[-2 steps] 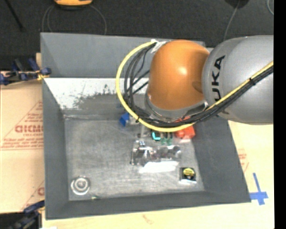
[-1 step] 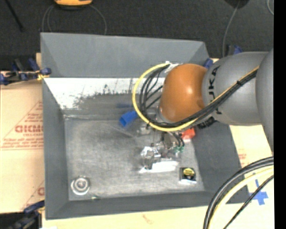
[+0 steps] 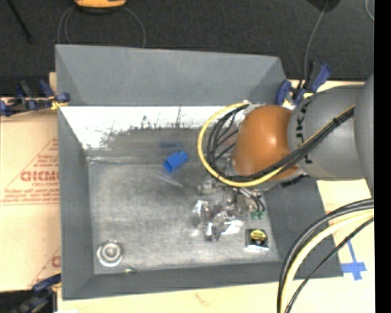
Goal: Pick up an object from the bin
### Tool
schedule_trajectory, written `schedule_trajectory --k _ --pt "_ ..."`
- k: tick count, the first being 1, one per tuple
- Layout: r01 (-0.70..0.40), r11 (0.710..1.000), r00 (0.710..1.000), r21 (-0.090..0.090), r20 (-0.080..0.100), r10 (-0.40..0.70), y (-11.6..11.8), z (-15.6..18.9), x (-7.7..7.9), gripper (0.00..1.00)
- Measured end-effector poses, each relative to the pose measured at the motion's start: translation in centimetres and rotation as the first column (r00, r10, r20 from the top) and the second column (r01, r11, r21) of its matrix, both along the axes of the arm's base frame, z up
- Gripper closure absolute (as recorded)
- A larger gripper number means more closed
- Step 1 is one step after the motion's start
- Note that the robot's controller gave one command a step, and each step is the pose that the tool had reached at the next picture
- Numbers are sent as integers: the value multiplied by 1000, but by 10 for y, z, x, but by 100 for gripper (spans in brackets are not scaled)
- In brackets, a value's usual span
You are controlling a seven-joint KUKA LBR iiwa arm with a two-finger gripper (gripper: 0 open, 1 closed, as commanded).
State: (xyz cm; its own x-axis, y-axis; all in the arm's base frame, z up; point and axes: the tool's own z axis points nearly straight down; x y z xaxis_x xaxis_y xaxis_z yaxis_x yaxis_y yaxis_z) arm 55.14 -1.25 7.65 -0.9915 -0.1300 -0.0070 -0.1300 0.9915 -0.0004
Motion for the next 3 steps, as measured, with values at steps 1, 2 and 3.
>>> schedule_trajectory --k 1,2,3 --pt "2 1000 1000 1 8 -2 1 4 3 100" --pt "-57 998 998 -2 2 58 9 119 3 100" --pt "-338 941 941 -3 0 338 21 234 11 100"
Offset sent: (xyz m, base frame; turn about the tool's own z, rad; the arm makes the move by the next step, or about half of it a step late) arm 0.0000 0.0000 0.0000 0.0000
